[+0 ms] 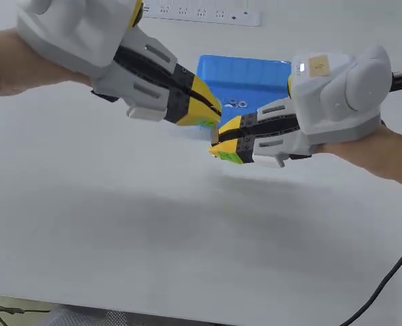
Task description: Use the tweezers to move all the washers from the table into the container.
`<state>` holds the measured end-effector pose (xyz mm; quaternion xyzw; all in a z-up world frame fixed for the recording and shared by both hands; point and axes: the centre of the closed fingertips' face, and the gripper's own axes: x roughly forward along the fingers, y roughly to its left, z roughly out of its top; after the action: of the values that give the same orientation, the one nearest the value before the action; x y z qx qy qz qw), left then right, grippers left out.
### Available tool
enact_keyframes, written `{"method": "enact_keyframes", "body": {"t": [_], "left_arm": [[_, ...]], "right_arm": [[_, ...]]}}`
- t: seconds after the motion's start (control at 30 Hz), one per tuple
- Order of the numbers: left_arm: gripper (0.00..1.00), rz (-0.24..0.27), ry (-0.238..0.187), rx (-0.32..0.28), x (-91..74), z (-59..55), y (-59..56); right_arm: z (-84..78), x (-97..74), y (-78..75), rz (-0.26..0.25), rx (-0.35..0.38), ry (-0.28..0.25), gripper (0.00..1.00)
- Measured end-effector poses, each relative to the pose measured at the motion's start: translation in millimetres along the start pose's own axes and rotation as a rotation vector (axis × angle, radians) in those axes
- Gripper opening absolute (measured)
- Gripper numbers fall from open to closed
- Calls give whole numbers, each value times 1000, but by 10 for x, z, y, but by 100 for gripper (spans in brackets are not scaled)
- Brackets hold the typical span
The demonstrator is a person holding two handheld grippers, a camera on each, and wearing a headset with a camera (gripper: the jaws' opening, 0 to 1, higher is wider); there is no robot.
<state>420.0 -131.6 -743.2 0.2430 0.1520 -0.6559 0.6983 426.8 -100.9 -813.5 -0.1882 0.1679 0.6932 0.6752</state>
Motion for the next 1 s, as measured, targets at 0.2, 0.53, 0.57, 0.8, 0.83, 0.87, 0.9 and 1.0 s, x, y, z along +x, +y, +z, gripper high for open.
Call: {"method": "enact_keyframes", "body": {"t": [0.2, 0.53, 0.57, 0.8, 0.83, 0.87, 0.9, 1.0], "left_arm": [[5, 13, -5, 54, -92, 190, 166], [5, 7, -3, 111, -148, 357, 361], [5, 5, -4, 116, -149, 371, 388], [5, 13, -11, 146, -141, 432, 595], [5, 14, -11, 149, -134, 434, 621], [5, 14, -12, 151, -123, 434, 654], [5, 15, -13, 153, -114, 432, 677], [5, 19, -15, 156, -79, 403, 745]], "right_arm": [[193, -118, -172, -50, -14, -36, 10], [354, -247, -381, -79, -49, -42, 10], [362, -256, -399, -81, -53, -43, 10], [417, -326, -639, -108, -69, -44, 10], [417, -330, -668, -110, -71, -43, 10], [413, -337, -708, -113, -73, -42, 10], [407, -339, -736, -115, -73, -41, 10], [369, -336, -811, -119, -73, -35, 10]]}}
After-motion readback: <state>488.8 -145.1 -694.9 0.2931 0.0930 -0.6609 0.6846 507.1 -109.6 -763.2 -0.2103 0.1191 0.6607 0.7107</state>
